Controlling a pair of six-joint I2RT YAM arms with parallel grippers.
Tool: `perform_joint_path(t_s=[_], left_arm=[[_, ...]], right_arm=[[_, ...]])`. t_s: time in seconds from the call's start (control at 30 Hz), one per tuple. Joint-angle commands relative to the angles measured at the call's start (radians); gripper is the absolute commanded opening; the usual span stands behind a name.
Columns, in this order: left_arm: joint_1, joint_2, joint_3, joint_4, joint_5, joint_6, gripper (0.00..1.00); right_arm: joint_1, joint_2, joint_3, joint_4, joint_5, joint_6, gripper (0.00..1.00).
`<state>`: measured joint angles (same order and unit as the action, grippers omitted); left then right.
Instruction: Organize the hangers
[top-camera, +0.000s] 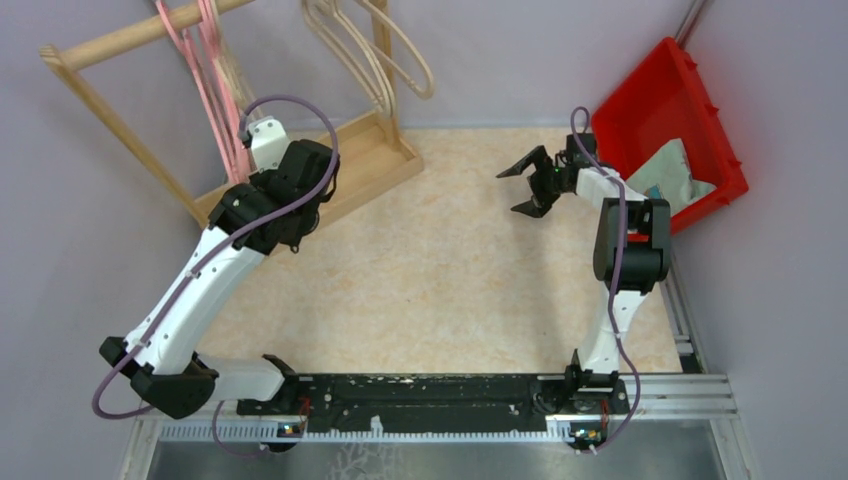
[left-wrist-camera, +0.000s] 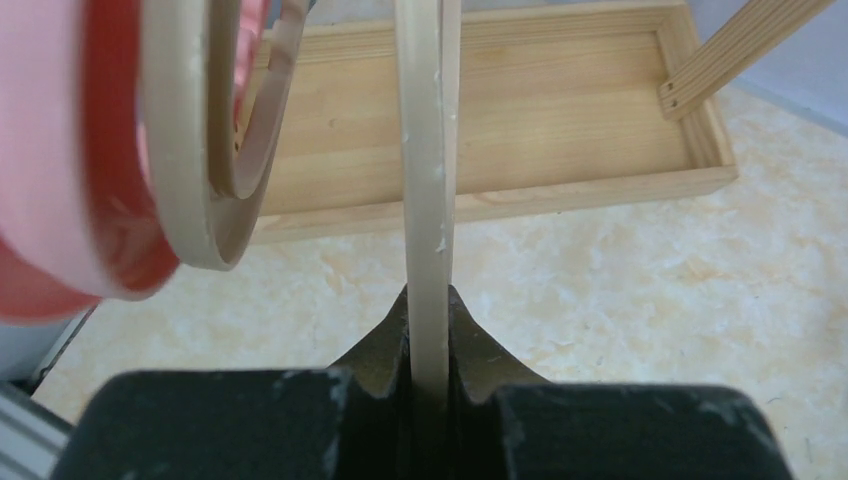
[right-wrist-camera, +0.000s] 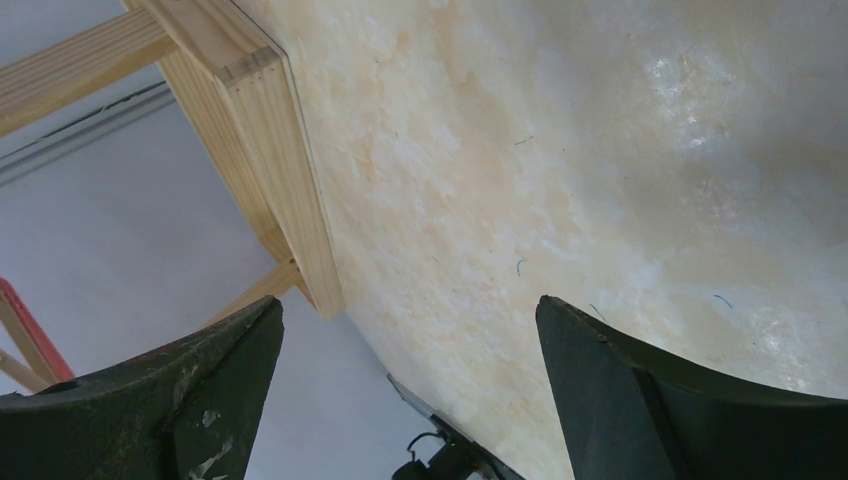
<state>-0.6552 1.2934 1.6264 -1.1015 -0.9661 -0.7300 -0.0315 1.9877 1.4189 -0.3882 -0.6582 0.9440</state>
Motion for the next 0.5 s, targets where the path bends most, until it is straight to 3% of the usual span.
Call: perform_joint_path(t_s=[0.0,0.27,0.47], left_arm=[[0.008,-0.033,-0.028,-0.051,-0.043,-0.064,0.00],[-0.001,0.030,0.044,0.104,0.040,0.079,0.00],[-0.067,0.160,0.238,0.105,0.047,0.156,0.00]], right_arm=[[-0.005,0.005,0.003,0.034,-0.019,0.000,0.97],[-0.006,0.001,-0.005,0.041,-0.020,0.002,0.97],[-0.005,0.002,-0.012,0.051,-0.026,0.008,0.97]])
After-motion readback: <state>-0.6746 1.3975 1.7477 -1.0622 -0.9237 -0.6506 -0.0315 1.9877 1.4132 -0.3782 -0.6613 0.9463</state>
